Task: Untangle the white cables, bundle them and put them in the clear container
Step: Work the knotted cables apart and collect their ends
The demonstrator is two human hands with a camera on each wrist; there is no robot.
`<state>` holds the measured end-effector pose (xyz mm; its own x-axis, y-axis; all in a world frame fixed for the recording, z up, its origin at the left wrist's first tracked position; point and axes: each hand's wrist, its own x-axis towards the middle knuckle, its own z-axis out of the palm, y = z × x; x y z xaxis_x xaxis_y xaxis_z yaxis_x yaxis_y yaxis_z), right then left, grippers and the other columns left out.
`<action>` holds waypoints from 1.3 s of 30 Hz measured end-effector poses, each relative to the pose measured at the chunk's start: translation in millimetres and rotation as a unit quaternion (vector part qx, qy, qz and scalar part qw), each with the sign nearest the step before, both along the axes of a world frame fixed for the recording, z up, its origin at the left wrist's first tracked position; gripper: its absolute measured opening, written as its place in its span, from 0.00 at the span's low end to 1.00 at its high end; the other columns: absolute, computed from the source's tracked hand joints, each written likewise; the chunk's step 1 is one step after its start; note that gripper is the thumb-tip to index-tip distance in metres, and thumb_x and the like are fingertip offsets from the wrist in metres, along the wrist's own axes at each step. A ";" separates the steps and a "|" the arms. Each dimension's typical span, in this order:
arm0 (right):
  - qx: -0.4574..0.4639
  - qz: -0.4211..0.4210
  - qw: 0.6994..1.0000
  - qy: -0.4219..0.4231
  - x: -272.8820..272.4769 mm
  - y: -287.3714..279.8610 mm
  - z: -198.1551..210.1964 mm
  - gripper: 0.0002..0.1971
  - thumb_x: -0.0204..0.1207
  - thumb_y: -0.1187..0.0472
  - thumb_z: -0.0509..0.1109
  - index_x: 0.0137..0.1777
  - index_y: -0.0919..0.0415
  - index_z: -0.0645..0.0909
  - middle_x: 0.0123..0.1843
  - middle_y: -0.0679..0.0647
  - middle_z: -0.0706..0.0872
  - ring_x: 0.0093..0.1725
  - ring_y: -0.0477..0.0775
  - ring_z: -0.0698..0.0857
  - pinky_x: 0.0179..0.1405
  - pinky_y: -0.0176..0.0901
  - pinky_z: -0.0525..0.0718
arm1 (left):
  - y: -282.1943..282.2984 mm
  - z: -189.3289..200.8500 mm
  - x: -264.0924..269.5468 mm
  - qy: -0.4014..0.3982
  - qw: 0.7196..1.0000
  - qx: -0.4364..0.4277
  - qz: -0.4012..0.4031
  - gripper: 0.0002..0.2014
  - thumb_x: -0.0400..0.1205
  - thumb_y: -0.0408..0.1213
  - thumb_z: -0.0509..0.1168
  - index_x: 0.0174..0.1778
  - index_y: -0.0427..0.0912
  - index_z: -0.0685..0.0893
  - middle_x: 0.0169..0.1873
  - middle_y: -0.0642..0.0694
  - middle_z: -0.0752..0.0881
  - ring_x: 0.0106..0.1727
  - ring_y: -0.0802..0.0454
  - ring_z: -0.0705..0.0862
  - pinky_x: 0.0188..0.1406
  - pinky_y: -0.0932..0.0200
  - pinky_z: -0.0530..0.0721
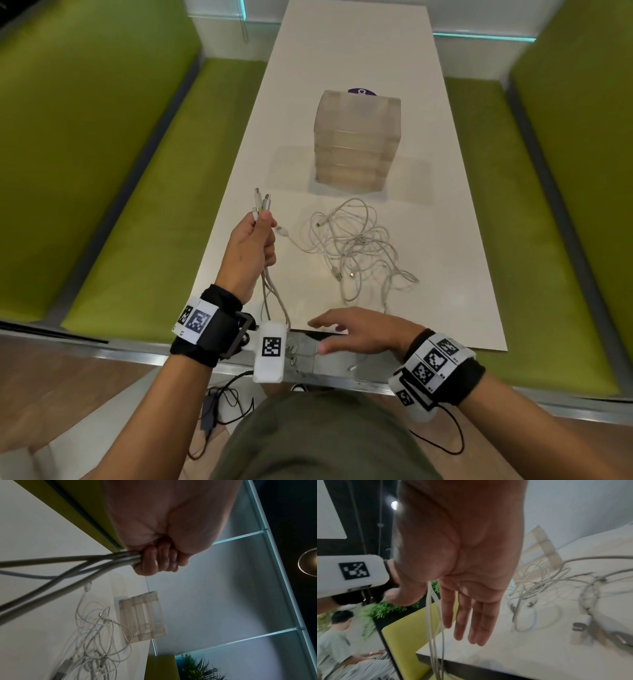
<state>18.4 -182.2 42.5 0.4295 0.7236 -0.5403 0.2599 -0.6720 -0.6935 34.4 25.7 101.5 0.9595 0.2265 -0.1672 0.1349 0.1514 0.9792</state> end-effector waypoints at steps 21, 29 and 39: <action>-0.099 -0.087 0.968 -0.212 50.5 -83.8 -37.8 0.05 0.72 0.62 0.74 0.48 0.56 0.87 0.54 0.50 0.78 0.59 0.53 0.74 0.60 0.46 0.74 | -27.1 -21.5 1.6 0.015 0.997 -0.010 -0.077 0.11 0.88 0.38 0.56 0.42 0.41 0.78 0.23 0.53 0.63 0.25 0.55 0.60 0.26 0.61 0.63; 0.210 -0.347 0.903 -0.142 51.4 -48.3 18.7 0.02 0.78 0.64 0.70 0.48 0.57 0.81 0.38 0.50 0.89 0.37 0.36 0.84 0.41 0.25 0.77 | -60.2 -43.2 0.8 0.020 0.995 -0.008 -0.094 0.11 0.89 0.37 0.54 0.46 0.39 0.80 0.34 0.47 0.87 0.32 0.56 0.81 0.34 0.63 0.78; 0.352 -0.451 0.820 -0.009 61.1 1.3 38.4 0.12 0.72 0.70 0.74 0.42 0.63 0.71 0.32 0.54 0.86 0.27 0.50 0.83 0.26 0.38 0.78 | -80.1 -36.3 8.5 0.024 0.980 -0.187 -0.067 0.13 0.88 0.33 0.55 0.62 0.33 0.79 0.61 0.36 0.85 0.60 0.45 0.86 0.55 0.58 0.86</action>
<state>79.4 -180.9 80.9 0.9650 0.2367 -0.1126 -0.1082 -0.0312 -0.9936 42.9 -54.4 65.2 0.9655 0.0129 -0.2603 0.2229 0.4766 0.8504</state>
